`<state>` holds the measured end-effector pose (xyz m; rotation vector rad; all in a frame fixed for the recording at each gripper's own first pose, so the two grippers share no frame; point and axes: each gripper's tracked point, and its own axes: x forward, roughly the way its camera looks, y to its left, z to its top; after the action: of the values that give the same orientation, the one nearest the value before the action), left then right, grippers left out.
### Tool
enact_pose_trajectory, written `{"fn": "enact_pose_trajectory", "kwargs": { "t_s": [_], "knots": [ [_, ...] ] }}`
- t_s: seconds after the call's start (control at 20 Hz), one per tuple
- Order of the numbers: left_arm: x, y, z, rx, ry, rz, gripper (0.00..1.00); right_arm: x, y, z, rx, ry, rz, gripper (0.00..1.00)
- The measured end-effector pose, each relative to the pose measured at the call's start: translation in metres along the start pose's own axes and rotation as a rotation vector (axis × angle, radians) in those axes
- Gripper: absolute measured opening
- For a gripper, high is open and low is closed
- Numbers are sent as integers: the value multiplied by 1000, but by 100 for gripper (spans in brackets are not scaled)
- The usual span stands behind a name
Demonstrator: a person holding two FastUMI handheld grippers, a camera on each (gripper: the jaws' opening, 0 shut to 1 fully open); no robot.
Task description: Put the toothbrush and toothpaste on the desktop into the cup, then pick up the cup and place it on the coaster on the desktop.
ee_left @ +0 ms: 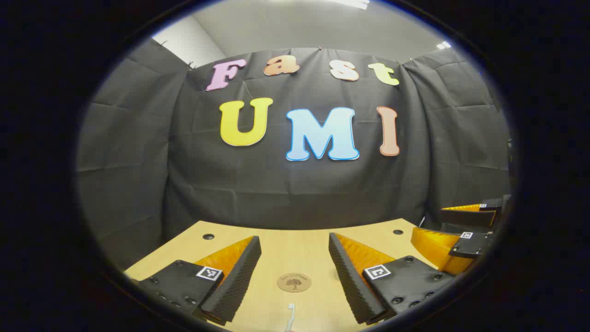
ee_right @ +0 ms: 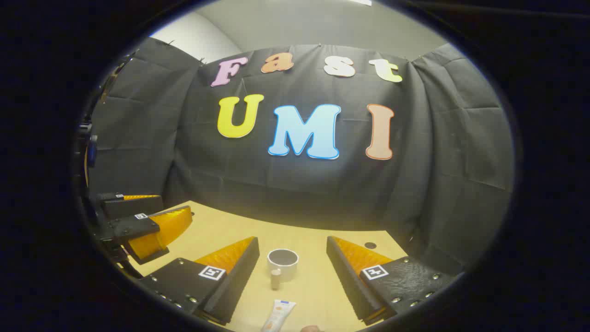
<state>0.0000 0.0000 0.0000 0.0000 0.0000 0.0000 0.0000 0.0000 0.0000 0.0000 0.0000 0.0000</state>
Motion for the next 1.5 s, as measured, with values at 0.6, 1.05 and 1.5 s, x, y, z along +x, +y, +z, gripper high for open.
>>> {"fn": "enact_pose_trajectory", "kwargs": {
  "t_s": [0.6,1.05,1.5],
  "knots": [
    [0,-1,0,8,3,-11,95,0,8,-9,-12,39,15,92],
    [5,9,-64,-80,184,6,96,10,7,-44,-3,147,7,92],
    [12,13,-157,-111,501,-15,95,15,19,-135,78,507,35,92]
  ]
}}
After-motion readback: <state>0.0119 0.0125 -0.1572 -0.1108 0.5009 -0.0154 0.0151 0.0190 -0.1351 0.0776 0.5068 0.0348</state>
